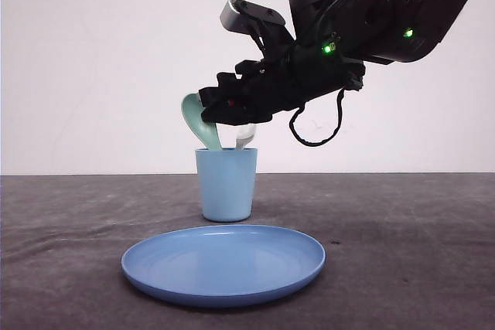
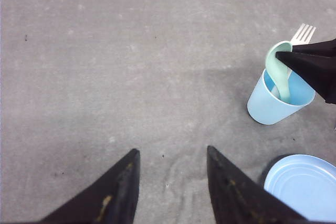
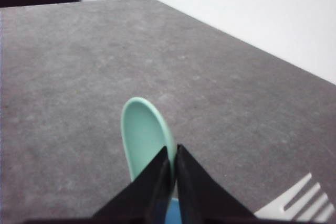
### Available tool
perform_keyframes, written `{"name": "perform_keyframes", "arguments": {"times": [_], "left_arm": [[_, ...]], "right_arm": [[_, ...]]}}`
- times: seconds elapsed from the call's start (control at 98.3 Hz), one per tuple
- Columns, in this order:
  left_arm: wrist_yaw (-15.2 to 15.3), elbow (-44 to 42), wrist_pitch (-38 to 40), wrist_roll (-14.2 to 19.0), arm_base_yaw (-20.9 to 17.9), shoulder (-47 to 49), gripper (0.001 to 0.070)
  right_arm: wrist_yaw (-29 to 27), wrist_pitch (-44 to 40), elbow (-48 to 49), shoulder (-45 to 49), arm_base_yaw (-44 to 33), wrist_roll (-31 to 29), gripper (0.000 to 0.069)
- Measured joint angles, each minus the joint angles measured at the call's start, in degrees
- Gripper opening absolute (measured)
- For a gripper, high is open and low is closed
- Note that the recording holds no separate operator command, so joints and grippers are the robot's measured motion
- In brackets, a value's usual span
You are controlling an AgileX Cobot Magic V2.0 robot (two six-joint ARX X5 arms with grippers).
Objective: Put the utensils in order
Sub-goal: 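Lower the spoon into the blue cup and release it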
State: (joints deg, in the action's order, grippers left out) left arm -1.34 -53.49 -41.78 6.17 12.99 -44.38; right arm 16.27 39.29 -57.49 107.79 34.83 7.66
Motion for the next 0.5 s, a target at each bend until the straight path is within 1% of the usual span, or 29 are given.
{"name": "perform_keyframes", "arguments": {"times": [0.061,0.112,0.173,0.285,0.326,0.397,0.498], "left_arm": [[0.0,0.0,0.0,-0.2,0.0,0.0,0.0233],[0.0,0.0,0.0,-0.2,0.0,0.0,0.0233],[0.0,0.0,0.0,-0.3,0.0,0.0,0.0233],[0.0,0.0,0.0,-0.6,0.0,0.0,0.0233],[0.0,0.0,0.0,-0.6,0.0,0.0,0.0233],[0.0,0.0,0.0,-0.6,0.0,0.0,0.0233],[0.0,0.0,0.0,-0.6,0.0,0.0,0.0233]], "right_arm": [[0.0,-0.1,0.0,0.0,0.0,0.0,0.0032],[0.1,-0.1,0.0,0.0,0.0,0.0,0.0076],[0.1,-0.1,0.0,0.0,0.0,0.0,0.0163],[0.1,-0.1,0.0,0.0,0.0,-0.4,0.0357],[0.2,-0.1,0.0,0.0,0.0,-0.6,0.0407],[0.1,-0.5,0.0,-0.5,0.0,-1.1,0.0448],[0.1,-3.5,0.0,-3.8,0.0,-2.2,0.0465]]}}
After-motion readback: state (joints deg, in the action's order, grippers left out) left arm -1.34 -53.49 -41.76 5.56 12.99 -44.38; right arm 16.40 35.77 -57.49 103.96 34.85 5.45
